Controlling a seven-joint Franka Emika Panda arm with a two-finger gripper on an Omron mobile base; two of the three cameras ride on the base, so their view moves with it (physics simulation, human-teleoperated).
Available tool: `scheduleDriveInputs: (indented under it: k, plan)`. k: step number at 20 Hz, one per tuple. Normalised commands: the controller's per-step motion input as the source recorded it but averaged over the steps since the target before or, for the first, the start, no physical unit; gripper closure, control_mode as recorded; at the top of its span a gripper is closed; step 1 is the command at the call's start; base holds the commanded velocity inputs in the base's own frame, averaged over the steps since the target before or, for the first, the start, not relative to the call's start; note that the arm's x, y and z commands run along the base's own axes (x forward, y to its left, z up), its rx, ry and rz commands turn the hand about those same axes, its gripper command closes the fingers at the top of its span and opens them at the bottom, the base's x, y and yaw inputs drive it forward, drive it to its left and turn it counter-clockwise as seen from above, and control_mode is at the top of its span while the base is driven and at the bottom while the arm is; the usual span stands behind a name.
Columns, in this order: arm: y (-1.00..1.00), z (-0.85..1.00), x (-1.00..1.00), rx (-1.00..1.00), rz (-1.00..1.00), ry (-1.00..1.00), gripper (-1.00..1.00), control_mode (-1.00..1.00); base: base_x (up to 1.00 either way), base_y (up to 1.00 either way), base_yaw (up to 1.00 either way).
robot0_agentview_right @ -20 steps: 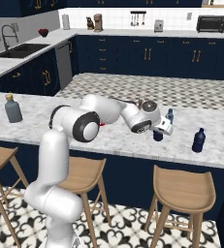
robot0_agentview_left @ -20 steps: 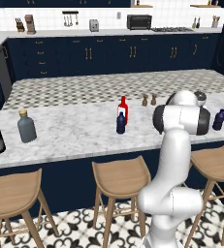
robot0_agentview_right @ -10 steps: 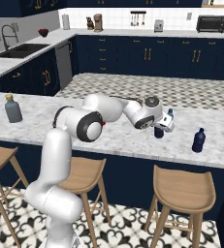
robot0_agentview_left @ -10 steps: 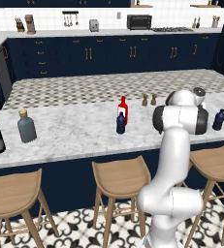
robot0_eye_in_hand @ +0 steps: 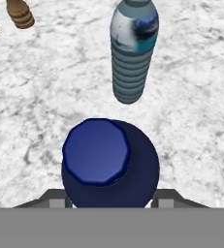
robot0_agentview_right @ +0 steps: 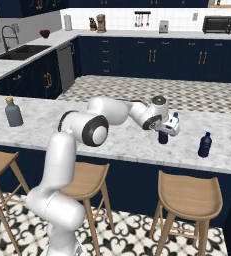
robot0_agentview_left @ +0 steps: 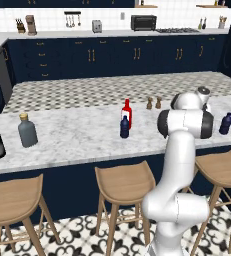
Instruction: Move the plastic bottles in the middle to the plastics group, and the glass bottles in the middle to the glass group.
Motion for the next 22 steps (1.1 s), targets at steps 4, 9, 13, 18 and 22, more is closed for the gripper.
scheduleDriveInputs:
  k: [4, 9, 13, 18, 22]
  plan:
    - [0.0, 0.0, 0.0, 0.0, 0.02, 0.0, 1.0, -1.0, 0.0, 0.0, 0.0]
    - [0.0, 0.0, 0.19, 0.04, 0.0, -0.05, 1.0, -1.0, 0.0, 0.0, 0.0]
    - [0.0, 0.0, 0.36, 0.05, 0.0, -0.02, 1.0, -1.0, 0.0, 0.0, 0.0]
    - [0.0, -0.01, 0.12, 0.03, 0.0, 0.01, 1.0, -1.0, 0.0, 0.0, 0.0]
    - [0.0, -0.02, 0.0, 0.0, 0.0, 0.02, 1.0, -1.0, 0.0, 0.0, 0.0]
